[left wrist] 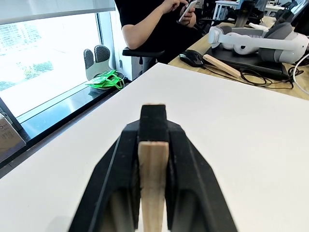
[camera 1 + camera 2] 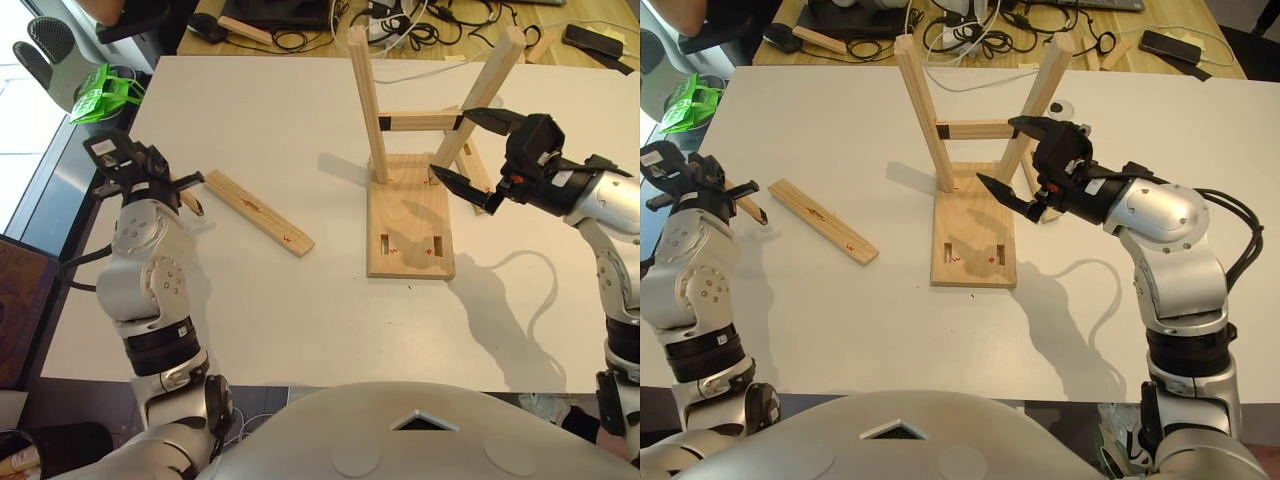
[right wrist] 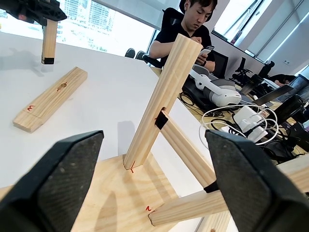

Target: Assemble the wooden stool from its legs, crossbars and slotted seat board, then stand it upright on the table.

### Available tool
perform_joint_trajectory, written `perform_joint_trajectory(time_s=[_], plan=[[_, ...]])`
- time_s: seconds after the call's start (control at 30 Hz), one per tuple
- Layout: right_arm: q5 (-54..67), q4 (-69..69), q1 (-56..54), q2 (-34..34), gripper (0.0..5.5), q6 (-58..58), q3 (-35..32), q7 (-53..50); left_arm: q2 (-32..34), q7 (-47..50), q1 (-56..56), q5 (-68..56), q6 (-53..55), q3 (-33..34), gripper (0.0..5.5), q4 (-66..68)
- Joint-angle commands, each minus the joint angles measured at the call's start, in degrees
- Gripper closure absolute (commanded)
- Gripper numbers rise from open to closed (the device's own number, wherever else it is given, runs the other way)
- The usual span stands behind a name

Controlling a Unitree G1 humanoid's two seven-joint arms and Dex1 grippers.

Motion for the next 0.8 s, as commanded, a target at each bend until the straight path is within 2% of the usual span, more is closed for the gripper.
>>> perform_joint_trajectory(time_s=[0.03, 0.4, 0.67, 0.8], plan=[[0.4, 0.5, -1.3, 0.0, 1.61, 0.2, 0.3, -0.1, 0.0, -1.6, -2.5, 2.0, -2.4, 1.0, 5.09, 5.0], [0.2, 1.6, -2.3, 0.4, 1.61, -0.3, 1.5, -0.1, -5.1, -4.4, -7.0, 1.1, -6.5, 2.4, 5.09, 9.5], [0.3, 1.7, -2.0, 0.2, 1.61, -0.4, 1.2, -0.2, -3.5, -3.4, -7.1, 6.8, -9.9, 1.4, 5.09, 6.9], [0.0, 1.7, -2.0, 0.5, 1.61, -0.5, 1.6, -0.6, -3.7, -3.1, -7.3, 8.7, -8.2, 0.8, 5.09, 6.5]])
